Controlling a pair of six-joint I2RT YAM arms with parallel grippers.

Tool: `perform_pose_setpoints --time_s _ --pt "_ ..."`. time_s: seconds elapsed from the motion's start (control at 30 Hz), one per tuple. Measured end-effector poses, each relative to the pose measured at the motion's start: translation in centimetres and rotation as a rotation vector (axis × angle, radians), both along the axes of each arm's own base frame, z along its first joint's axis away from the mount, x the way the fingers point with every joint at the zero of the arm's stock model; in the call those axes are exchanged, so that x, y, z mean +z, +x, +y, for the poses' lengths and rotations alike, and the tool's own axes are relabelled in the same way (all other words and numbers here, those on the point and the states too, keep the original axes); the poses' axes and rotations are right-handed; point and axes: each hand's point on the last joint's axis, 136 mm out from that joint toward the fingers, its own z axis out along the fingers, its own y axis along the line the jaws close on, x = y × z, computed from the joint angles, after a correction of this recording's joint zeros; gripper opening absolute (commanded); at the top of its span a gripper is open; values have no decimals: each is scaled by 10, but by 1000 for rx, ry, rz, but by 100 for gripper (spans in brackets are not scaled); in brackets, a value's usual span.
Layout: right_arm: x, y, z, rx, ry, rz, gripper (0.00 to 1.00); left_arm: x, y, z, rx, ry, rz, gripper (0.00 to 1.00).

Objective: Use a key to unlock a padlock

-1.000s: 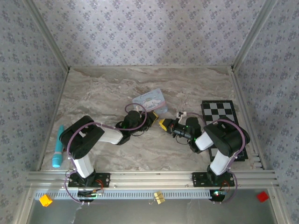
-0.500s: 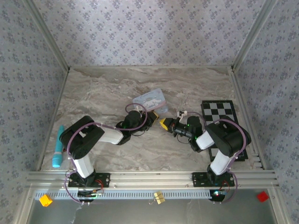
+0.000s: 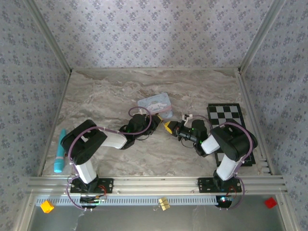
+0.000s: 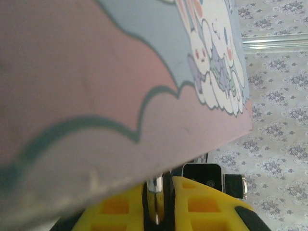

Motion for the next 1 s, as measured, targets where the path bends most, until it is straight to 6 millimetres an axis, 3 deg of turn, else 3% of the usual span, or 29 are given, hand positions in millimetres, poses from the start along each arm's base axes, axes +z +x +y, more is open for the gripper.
perform_pose_setpoints --time_s 0.5,1.0 --pt "-1 -9 15 3 -13 -8 0 -2 0 1 5 7 4 0" --pt "-3 -19 -4 16 -5 -8 0 -1 -13 -10 -52 -3 10 0"
